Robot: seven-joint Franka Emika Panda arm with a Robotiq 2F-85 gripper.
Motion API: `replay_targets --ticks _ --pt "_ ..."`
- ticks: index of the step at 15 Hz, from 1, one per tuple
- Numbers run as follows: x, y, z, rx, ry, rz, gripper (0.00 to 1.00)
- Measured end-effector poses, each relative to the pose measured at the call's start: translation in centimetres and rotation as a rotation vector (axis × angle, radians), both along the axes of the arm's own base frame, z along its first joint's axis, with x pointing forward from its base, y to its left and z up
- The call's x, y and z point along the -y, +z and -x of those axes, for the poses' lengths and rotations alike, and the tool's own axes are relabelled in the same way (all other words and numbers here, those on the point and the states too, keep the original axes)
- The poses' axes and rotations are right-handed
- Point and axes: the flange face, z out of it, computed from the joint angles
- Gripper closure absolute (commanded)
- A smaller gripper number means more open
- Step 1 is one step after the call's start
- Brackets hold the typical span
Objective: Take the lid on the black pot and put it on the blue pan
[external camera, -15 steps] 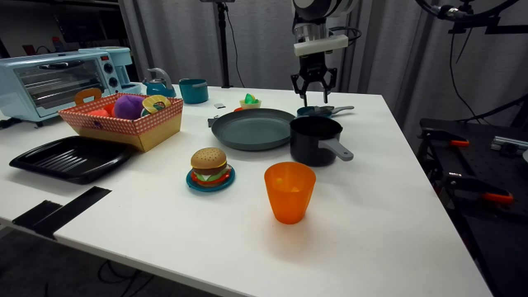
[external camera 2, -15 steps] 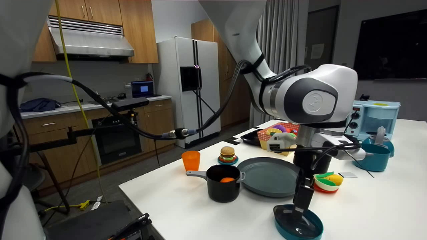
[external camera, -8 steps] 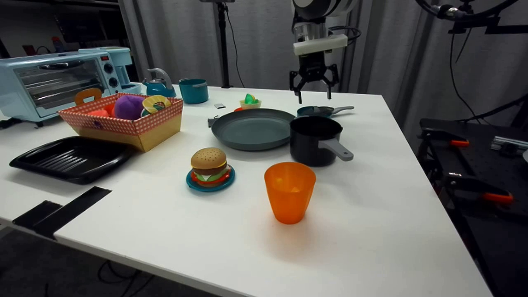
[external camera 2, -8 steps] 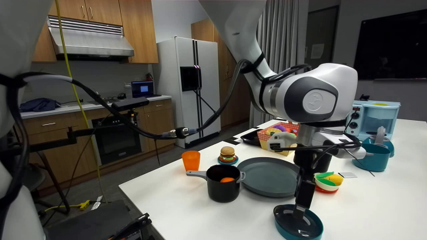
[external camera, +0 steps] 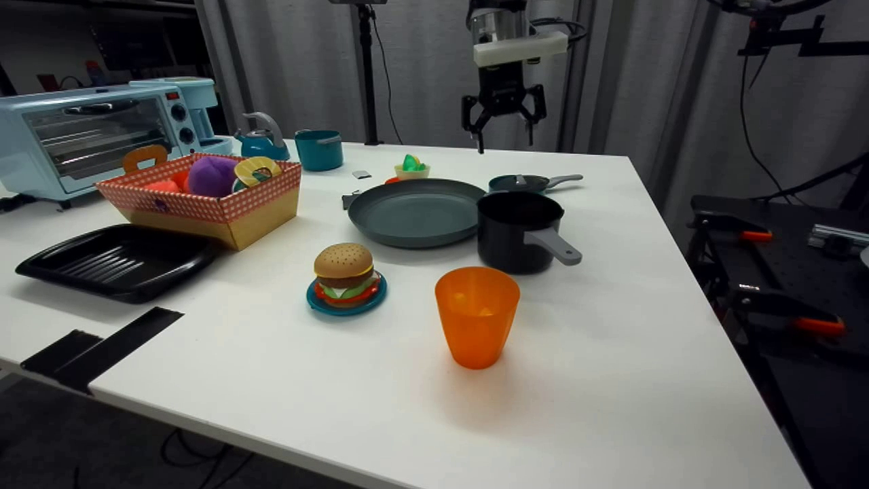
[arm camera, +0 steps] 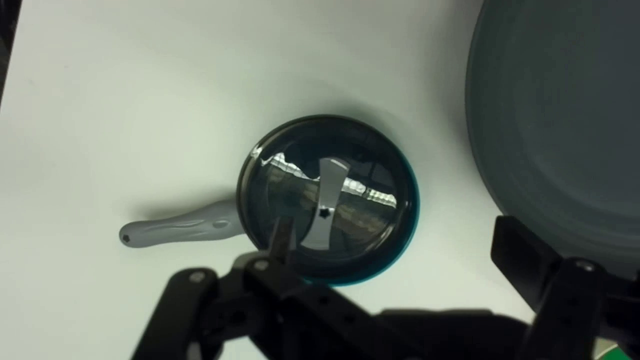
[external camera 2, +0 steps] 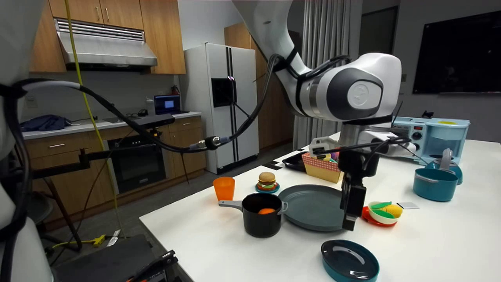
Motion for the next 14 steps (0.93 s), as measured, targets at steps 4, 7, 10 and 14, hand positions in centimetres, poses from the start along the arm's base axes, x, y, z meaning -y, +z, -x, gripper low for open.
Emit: replay_targets --ticks 4,7,10,14 --pt "-3.5 3.0 0.1 -0.009 0.132 0.006 0.00" --pt "-6.0 5.0 0.8 -0.007 0.250 0.016 0.00" --pt "-7.8 6.7 1.9 -0.001 0.371 0.040 0.00" --pt "-9.3 8.5 3.7 0.006 0.510 0.056 0.00"
